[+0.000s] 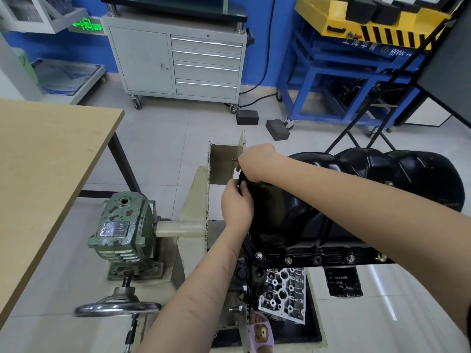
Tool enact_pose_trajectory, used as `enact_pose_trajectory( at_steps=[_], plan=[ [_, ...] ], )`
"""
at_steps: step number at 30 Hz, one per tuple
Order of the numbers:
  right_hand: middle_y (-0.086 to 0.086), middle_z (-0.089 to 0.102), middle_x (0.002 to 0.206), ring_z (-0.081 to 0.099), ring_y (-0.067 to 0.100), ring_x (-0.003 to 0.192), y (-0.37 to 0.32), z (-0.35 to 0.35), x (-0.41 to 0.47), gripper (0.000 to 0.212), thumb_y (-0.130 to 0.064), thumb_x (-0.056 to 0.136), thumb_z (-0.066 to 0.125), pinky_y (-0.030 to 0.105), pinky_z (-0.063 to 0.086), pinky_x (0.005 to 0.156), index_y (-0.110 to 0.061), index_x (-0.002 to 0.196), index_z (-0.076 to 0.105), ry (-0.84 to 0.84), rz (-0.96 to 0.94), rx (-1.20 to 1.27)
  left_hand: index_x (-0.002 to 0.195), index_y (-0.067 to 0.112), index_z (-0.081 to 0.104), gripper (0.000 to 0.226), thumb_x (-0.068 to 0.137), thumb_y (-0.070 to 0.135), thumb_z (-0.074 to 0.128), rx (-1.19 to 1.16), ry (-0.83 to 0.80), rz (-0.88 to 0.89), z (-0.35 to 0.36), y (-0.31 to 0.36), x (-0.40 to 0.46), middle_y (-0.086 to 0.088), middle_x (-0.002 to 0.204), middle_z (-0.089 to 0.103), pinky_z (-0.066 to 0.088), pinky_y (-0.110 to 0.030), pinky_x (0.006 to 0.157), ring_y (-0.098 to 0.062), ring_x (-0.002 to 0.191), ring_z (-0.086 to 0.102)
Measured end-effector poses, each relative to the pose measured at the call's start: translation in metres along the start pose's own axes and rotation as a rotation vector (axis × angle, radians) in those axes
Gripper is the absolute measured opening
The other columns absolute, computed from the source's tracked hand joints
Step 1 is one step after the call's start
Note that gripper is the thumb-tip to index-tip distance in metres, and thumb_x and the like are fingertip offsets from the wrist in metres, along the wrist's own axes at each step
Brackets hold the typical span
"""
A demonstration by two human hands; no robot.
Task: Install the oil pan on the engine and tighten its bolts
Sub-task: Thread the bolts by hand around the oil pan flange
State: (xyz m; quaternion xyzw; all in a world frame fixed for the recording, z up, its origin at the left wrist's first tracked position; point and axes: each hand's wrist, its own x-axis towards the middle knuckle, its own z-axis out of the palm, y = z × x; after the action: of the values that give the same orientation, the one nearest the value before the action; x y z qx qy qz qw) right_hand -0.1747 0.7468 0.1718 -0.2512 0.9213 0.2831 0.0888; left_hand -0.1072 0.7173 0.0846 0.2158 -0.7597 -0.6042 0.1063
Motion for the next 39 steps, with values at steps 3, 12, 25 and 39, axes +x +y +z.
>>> enact_pose_trajectory(
  at_steps=[3, 12, 25, 39],
  plan=[
    [0.004, 0.052, 0.123, 0.054, 0.025, 0.110, 0.000, 0.001, 0.000, 0.035, -0.010, 0.090, 0.043, 0.032, 0.044, 0.083, -0.014, 0.124, 0.053, -0.006, -0.005, -0.027, 0.098, 0.004, 0.055, 0.020, 0.095, 0.018, 0.040, 0.001, -0.003, -0.004, 0.000, 0.000, 0.000, 0.000, 0.083, 0.052, 0.033, -0.026, 0.066, -0.020, 0.078, 0.048],
    [0.005, 0.053, 0.120, 0.054, 0.025, 0.108, 0.000, 0.002, 0.001, 0.033, -0.008, 0.091, 0.039, 0.032, 0.044, 0.083, -0.012, 0.121, 0.052, -0.050, -0.019, -0.064, 0.095, 0.005, 0.054, 0.019, 0.095, 0.018, 0.040, -0.007, -0.006, -0.004, 0.000, -0.001, 0.000, -0.001, 0.082, 0.053, 0.034, -0.027, 0.066, -0.021, 0.078, 0.049],
    [0.003, 0.047, 0.094, 0.045, 0.023, 0.084, 0.002, -0.005, -0.001, 0.022, -0.003, 0.087, 0.046, 0.032, 0.039, 0.072, -0.009, 0.105, 0.058, -0.011, -0.019, 0.086, 0.095, 0.003, 0.054, 0.020, 0.095, 0.017, 0.040, 0.013, 0.001, 0.022, 0.000, -0.001, 0.001, -0.002, 0.083, 0.053, 0.034, -0.027, 0.065, -0.021, 0.078, 0.049],
    [0.002, 0.046, 0.090, 0.046, 0.023, 0.081, 0.003, -0.007, -0.001, 0.018, -0.006, 0.087, 0.042, 0.030, 0.038, 0.070, -0.013, 0.098, 0.056, -0.043, 0.012, 0.084, 0.094, 0.005, 0.055, 0.019, 0.095, 0.017, 0.040, -0.008, 0.007, 0.022, -0.001, -0.001, -0.001, 0.001, 0.081, 0.053, 0.034, -0.026, 0.065, -0.019, 0.077, 0.049]
  ],
)
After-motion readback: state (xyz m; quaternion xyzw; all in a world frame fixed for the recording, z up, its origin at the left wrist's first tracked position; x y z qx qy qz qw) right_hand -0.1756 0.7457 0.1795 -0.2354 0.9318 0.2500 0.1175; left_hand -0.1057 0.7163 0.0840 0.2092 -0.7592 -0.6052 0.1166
